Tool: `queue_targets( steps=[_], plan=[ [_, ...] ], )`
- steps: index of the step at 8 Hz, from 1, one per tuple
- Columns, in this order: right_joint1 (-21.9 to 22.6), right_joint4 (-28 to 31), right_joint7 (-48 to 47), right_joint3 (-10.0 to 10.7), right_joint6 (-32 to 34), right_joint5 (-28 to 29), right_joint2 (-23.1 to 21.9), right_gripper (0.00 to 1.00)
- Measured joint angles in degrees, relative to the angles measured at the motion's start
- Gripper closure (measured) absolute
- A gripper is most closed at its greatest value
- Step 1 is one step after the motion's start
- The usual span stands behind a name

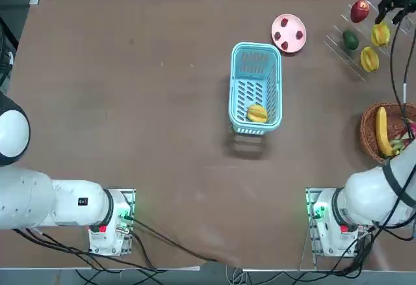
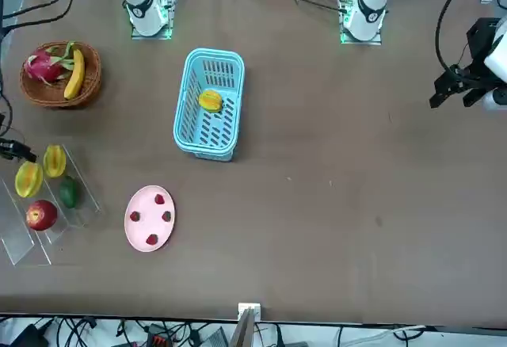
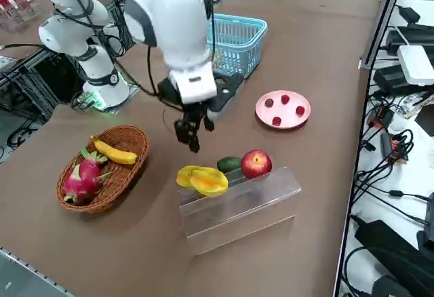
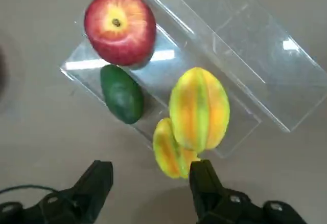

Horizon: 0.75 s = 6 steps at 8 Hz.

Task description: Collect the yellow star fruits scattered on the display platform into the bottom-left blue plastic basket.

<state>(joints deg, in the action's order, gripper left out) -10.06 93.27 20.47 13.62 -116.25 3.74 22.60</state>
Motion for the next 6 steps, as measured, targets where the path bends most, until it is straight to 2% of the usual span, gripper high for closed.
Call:
queue_targets(
  steps=[2,6],
  plan=[
    [-0.1,-0.2,1.2,-0.2,-4.4,1.1,1.5,0.0],
    [-2.0,-0.4,3.7,-0.2,-8.4,1.6,3.8,0.0]
  ],
)
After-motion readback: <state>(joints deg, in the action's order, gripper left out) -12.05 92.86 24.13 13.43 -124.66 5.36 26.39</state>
